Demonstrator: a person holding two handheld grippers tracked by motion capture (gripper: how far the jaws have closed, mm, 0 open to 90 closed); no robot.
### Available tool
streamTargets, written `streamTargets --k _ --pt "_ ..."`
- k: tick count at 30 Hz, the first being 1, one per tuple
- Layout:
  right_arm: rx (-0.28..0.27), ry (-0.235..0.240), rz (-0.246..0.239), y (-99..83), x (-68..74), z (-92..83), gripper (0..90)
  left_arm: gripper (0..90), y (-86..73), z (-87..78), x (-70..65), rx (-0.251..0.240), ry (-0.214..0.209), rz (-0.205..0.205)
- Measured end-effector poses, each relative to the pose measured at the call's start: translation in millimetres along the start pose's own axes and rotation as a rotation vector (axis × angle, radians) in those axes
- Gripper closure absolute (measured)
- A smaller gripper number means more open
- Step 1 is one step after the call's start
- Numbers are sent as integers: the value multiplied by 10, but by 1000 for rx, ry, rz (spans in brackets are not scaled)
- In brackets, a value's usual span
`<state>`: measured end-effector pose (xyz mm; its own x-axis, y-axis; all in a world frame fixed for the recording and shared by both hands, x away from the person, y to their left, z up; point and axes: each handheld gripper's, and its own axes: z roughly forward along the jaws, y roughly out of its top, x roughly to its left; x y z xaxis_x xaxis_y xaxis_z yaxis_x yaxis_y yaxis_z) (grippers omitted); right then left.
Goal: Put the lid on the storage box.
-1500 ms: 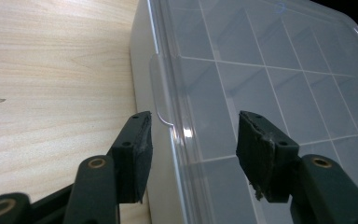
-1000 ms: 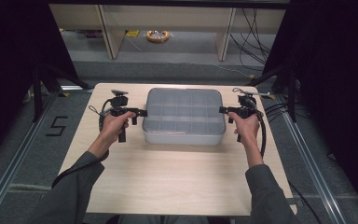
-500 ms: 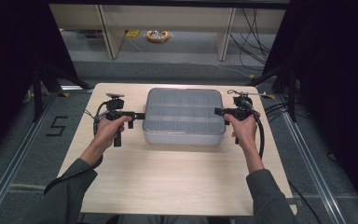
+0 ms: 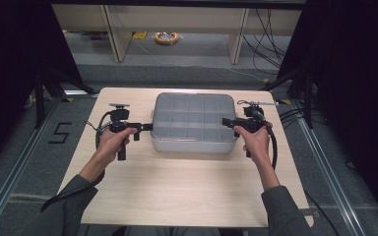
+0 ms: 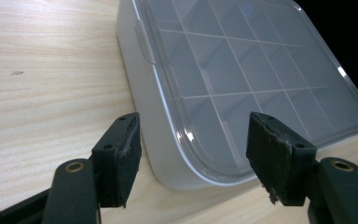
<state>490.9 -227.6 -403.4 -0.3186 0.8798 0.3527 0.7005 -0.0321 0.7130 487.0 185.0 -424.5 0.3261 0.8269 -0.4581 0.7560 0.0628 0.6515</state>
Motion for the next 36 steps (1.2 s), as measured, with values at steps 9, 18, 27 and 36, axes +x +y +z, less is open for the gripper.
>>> streamTargets --k 9,18,27,36 --pt "-5 34 -40 -84 73 -46 371 337 -128 -57 -41 10 -25 28" --pt "-4 57 -73 -161 151 -71 367 335 -271 -136 -42 3 -44 41" --pt "17 89 -96 -288 246 -86 361 323 -447 -195 -73 9 -55 92" --pt "22 114 -129 -436 326 -135 359 316 -664 -250 -67 23 -83 111"
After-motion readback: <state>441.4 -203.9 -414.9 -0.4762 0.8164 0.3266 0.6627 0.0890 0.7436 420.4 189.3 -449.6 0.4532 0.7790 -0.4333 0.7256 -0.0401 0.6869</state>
